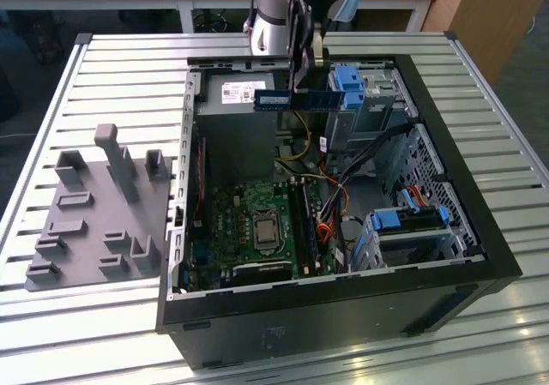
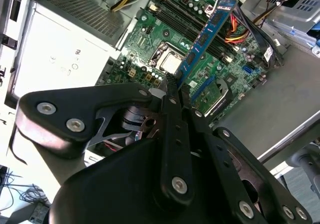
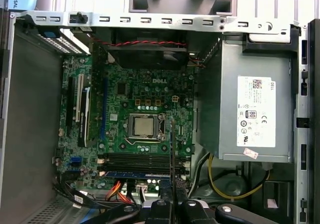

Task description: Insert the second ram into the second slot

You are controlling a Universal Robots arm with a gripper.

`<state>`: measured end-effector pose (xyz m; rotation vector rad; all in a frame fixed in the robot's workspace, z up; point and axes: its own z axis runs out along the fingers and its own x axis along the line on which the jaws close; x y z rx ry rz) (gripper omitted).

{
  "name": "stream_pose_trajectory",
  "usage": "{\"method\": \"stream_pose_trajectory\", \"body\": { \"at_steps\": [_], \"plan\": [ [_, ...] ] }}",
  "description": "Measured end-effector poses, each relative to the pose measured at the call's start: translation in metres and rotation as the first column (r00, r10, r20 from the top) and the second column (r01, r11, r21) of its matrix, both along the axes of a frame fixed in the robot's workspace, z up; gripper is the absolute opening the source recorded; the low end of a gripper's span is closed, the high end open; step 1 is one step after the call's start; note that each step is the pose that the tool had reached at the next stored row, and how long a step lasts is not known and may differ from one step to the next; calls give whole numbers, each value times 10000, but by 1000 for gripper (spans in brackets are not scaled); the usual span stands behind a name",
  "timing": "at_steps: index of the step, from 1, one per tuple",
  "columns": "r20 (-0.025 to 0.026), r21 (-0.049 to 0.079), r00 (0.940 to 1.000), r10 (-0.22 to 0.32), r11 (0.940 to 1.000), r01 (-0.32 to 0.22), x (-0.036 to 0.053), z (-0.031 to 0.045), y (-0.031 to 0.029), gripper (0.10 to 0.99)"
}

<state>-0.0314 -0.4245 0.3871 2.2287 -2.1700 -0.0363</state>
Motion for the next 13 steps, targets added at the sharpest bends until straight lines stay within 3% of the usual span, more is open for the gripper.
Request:
{"method": "stream_pose_trajectory", "body": {
  "at_steps": [13],
  "plan": [
    [0, -6, 9996, -293, 9996, 293, 0, -2, -21, 137]
  ]
}}
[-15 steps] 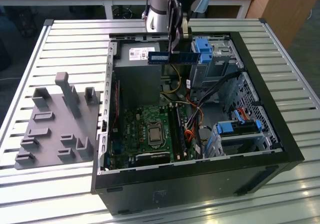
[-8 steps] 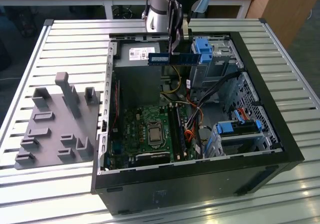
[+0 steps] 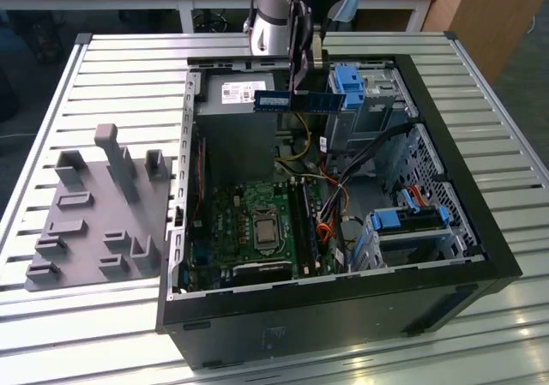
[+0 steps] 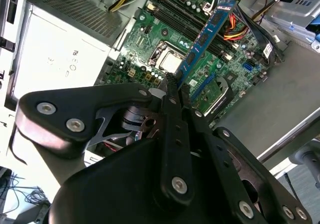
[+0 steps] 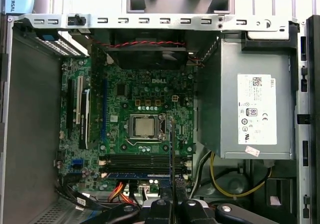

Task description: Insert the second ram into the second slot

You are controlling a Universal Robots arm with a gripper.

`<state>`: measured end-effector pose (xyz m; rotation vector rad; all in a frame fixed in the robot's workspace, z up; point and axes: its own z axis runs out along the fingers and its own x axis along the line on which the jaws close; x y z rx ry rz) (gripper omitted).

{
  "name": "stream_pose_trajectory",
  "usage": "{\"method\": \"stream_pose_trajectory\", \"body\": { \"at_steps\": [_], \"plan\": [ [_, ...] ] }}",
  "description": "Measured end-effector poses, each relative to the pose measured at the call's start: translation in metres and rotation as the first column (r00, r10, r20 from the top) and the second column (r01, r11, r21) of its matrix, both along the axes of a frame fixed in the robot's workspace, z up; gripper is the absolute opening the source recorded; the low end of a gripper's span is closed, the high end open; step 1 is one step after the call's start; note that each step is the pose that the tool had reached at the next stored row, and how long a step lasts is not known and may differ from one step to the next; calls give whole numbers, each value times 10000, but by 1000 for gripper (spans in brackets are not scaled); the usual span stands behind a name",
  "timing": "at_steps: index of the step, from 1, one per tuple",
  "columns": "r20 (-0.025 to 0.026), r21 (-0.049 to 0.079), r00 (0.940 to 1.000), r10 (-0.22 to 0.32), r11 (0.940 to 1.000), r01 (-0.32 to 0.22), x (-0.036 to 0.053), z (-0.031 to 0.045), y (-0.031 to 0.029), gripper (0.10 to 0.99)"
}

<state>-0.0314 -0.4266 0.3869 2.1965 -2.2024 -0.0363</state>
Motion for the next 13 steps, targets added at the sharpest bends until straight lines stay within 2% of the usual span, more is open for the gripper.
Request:
{"method": "stream_pose_trajectory", "body": {
  "at_steps": [13],
  "plan": [
    [0, 0, 9996, -292, 9996, 292, 0, -3, 0, 137]
  ]
}}
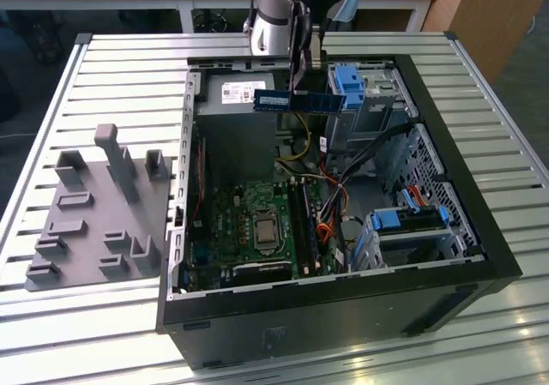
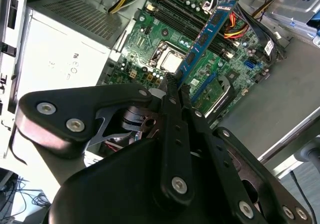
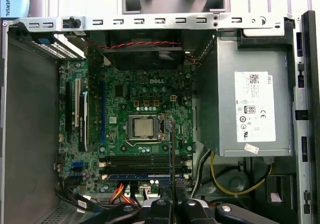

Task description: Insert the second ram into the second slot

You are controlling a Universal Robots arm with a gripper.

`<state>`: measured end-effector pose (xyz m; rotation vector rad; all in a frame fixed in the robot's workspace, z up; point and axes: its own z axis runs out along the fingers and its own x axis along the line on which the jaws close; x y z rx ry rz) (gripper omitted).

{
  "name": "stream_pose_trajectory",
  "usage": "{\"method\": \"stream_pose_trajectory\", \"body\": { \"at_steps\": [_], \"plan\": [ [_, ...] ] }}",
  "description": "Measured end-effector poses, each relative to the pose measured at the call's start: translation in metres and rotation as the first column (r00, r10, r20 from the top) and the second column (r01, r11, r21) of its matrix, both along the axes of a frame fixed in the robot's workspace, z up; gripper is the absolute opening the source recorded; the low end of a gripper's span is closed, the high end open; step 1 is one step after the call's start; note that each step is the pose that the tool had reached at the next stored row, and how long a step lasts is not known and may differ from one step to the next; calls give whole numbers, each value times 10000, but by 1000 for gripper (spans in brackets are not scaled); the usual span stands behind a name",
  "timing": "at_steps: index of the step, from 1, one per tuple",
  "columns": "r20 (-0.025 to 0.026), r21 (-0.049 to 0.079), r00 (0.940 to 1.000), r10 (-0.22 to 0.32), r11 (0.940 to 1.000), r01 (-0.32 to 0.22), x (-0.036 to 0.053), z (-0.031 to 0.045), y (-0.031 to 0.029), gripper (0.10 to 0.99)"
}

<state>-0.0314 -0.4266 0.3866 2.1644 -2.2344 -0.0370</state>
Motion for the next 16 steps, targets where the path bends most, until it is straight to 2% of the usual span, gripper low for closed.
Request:
{"method": "stream_pose_trajectory", "body": {
  "at_steps": [16],
  "plan": [
    [0, -1, 9977, -682, 9977, 682, 0, -5, 0, 137]
  ]
}}
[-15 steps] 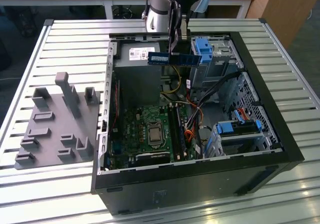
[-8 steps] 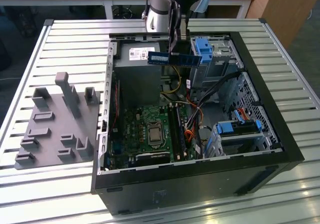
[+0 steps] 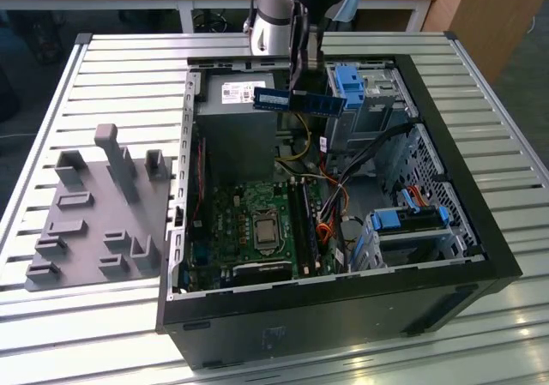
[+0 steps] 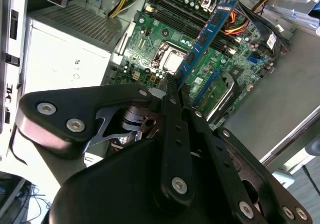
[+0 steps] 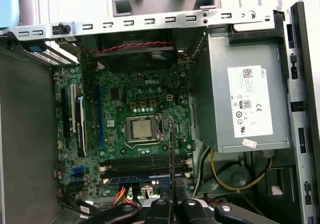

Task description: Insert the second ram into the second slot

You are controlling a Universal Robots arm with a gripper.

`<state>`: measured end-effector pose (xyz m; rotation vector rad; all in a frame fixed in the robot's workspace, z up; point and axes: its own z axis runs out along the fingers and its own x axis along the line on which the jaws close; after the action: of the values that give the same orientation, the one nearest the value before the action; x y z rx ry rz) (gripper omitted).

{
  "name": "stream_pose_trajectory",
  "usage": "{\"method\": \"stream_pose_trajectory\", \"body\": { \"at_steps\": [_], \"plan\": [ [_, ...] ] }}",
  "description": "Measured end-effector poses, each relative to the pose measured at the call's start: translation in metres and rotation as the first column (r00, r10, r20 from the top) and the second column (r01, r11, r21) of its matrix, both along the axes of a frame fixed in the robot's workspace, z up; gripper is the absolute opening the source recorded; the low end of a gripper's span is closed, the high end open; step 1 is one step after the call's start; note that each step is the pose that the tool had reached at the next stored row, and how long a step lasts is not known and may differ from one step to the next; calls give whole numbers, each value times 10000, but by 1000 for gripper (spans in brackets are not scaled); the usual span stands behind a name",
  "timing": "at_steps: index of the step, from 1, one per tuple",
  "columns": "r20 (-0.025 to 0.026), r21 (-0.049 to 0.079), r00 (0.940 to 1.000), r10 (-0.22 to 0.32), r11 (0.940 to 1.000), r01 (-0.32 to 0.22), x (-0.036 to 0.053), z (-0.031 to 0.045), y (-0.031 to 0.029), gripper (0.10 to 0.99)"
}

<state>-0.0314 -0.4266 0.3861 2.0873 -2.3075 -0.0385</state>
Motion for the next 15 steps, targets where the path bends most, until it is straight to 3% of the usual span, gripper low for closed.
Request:
{"method": "stream_pose_trajectory", "body": {
  "at_steps": [15],
  "plan": [
    [0, -10, 9997, -228, 9997, 228, 1, -10, -34, 137]
  ]
}}
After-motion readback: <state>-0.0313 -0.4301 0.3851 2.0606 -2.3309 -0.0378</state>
